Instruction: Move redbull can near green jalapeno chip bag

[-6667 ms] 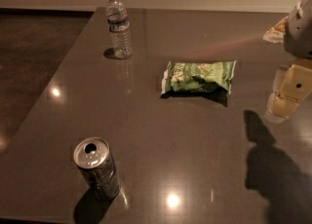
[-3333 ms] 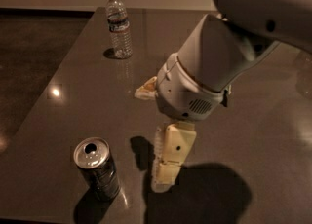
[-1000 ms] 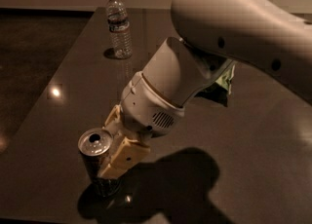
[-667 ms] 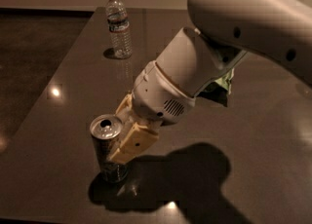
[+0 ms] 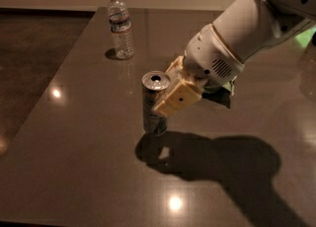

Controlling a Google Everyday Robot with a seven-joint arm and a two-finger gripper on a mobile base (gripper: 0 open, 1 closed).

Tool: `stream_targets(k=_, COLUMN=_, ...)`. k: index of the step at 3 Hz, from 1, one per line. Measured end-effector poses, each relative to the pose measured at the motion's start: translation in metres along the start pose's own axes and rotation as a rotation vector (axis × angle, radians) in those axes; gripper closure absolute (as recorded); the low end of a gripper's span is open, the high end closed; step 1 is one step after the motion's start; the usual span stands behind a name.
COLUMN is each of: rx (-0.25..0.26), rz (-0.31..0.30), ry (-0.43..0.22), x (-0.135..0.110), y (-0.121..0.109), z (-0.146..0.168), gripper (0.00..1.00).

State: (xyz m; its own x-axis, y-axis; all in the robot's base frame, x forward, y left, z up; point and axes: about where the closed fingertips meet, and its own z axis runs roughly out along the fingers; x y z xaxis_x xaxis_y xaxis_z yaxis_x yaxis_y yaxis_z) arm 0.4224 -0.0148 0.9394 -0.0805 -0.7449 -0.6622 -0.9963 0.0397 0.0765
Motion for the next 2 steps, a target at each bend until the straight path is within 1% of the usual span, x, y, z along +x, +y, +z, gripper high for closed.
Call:
stream_targets(k=1, rx=0.098, rz=0.083, ry=0.024, x=0.031, y=-0.041, z=-0.031, gripper=1.0)
stream_targets(k=2, rx=0.161, rz=0.141, ry=0.042, x=0.06, y=-0.07, z=-0.047, gripper=1.0)
